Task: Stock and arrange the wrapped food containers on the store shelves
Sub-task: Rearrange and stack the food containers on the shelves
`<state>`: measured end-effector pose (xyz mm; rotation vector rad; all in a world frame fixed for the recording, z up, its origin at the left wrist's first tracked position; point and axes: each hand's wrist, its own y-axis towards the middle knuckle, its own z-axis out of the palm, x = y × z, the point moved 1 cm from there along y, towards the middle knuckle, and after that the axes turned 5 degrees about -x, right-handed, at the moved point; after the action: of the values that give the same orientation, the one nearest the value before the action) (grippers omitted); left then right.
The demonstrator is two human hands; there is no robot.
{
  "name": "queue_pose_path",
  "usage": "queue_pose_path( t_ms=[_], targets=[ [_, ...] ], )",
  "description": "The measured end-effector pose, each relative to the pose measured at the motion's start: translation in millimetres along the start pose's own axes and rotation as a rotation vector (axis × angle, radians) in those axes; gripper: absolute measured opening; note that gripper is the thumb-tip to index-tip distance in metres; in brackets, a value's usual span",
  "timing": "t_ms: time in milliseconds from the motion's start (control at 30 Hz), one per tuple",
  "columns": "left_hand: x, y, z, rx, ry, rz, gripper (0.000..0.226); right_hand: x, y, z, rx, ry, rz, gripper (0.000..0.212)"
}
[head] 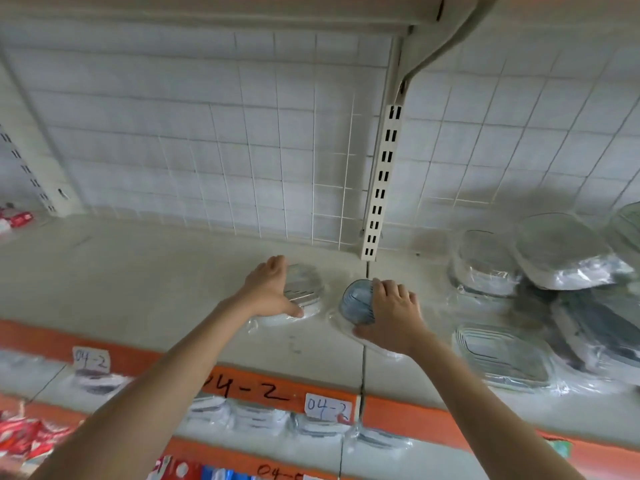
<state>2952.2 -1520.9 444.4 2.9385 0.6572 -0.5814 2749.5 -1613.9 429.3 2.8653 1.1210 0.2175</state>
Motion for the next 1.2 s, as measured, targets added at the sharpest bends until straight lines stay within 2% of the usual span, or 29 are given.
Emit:
queue_pose_path(
  t_ms=[200, 367, 467, 567, 667, 733, 833, 933, 1000, 1100, 1200],
  targets=[
    [-12, -20, 13, -0.188, 0.024, -0.085, 0.102, -5, 0, 6, -0.115, 0.066, -0.036, 0.09],
    [-28, -52, 28, -0.495, 0.135, -0.005, 0.095, 2, -21, 2, -0.262, 0.072, -0.095, 0.088],
    [-40, -70, 33, -0.603, 0.199, 0.026, 0.093, 7, -36, 0, -0.343, 0.065, -0.147, 0.09],
    [-43, -97, 30, -0.709, 0.16, 0.057, 0.094, 8, -60, -6, -0.412, 0.111, -0.179, 0.096],
    [-43, -135, 18, -0.841, 0.077, 0.128, 0.095, 15, -94, -15, -0.56, 0.291, -0.175, 0.099],
    [-40, -168, 16, -0.883, 0.041, 0.161, 0.094, 23, -123, -17, -0.656, 0.32, -0.204, 0.096],
    [-29, -227, 30, -0.834, -0.059, 0.15, 0.093, 35, -174, -13, -0.703, 0.289, -0.299, 0.09],
    [-18, -277, 57, -0.751, -0.015, 0.15, 0.092, 37, -222, -1, -0.629, 0.204, -0.37, 0.089],
    [-14, -296, 75, -0.641, 0.051, 0.18, 0.094, 32, -243, 12, -0.48, 0.132, -0.388, 0.09],
    [-13, -308, 100, -0.415, 0.196, 0.235, 0.092, 17, -264, 43, -0.159, 0.003, -0.331, 0.09],
    [-7, -303, 130, -0.277, 0.253, 0.224, 0.093, 1, -276, 83, 0.003, -0.071, -0.263, 0.091]
  ],
)
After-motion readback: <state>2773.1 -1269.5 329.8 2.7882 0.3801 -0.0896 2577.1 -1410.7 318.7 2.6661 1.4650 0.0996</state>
